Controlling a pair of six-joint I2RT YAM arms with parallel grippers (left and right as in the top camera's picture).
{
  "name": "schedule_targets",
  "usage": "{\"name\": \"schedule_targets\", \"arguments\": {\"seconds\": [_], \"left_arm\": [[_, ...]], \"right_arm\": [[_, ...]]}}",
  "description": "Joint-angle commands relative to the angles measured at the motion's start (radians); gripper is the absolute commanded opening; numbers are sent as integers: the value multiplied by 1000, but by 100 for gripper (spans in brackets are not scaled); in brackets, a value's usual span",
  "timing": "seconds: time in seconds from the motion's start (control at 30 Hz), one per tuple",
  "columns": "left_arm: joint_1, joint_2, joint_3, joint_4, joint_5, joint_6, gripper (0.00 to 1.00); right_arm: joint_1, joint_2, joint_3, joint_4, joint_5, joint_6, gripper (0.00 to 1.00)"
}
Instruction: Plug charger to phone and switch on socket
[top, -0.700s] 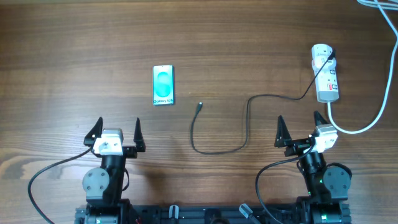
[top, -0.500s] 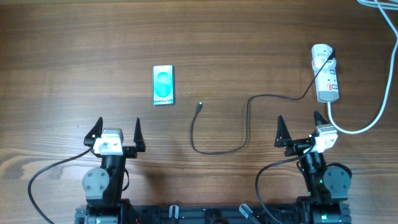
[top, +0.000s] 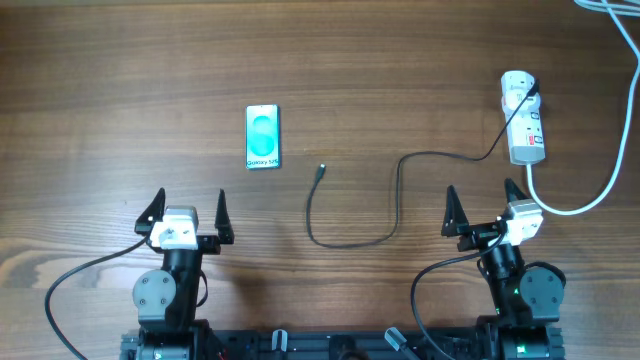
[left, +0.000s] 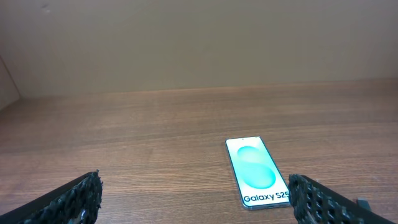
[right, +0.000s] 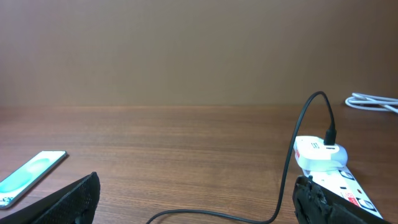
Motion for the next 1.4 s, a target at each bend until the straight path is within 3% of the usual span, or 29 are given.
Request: {"name": "schedule_targets", "arguments": {"seconds": [0.0,0.63,0.87,0.97,1.1,1.23,1.37], "left_arm": [[8,-7,-8,1,-14,11,100],[8,-7,-8,9,-13,6,100],[8,-7,10,45,51,-208,100],[8,-7,131,-71,77,-304,100],[8,62,391,-243,77,-310,100],[8,323,776,-437,85,-275,100],[8,712,1267,-657,122,-206,100]], "right_arm": [[3,0,-2,3,17,8,99],[3,0,-2,3,17,9,100],[3,0,-2,3,17,8,100],[3,0,-2,3,17,9,100],[3,0,-2,3,17,9,100],[3,0,-2,3,17,9,100],[3,0,-2,3,17,9,100]]}}
